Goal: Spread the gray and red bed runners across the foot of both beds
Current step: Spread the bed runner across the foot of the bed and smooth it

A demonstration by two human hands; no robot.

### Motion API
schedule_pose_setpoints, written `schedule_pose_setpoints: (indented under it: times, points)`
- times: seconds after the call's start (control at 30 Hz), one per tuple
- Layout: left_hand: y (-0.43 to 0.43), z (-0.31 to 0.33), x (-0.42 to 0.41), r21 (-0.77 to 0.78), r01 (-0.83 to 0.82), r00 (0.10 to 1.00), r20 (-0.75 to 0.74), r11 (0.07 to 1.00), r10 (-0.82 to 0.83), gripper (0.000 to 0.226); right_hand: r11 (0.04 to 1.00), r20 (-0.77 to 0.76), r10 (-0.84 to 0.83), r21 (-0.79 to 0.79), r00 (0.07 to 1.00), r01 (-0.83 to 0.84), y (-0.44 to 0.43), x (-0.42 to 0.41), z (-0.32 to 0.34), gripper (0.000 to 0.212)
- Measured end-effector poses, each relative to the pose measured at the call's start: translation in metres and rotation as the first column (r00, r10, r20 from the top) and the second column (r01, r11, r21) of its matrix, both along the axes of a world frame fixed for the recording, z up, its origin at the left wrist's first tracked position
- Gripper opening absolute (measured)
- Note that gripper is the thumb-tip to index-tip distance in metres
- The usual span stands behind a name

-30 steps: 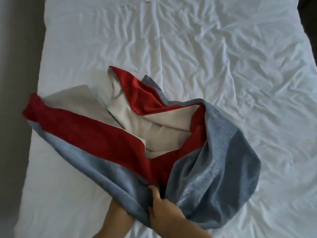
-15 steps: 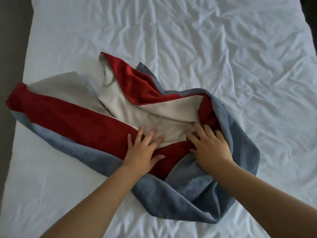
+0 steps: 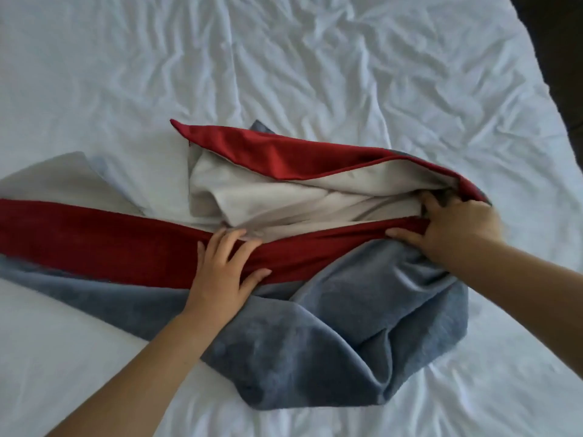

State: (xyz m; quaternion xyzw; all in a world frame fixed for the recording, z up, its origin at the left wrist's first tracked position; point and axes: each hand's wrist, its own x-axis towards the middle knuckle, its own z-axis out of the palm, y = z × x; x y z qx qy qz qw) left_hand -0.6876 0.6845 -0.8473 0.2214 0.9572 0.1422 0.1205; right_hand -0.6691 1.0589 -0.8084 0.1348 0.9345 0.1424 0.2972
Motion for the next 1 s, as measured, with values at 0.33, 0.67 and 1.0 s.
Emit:
schedule_pose_setpoints:
  times: [0.33,0.67,1.0]
  points:
    - [0.082,-0.014,-0.012,0.080,0.095,0.995,-0.023,0.992,-0.093,0.045,0.915,0.155,-0.404,0.051,0.902,0.401,0.136,0.064,0.024,0.112]
    - [0.099,-0.041,0.003,-0.017,0.076,0.992,-0.104,0.997,-0.077,0.050,0.945,0.014,-0.322,-0.060,0.947,0.323,0.003,0.065,-0.022,0.078]
    - [0.098,-0.043,0.005,-0.037,0.062,0.993,-0.099,0.997,-0.066,0.052,0.964,-0.197,-0.265,-0.076,0.944,0.255,0.049,0.083,-0.028,0.099]
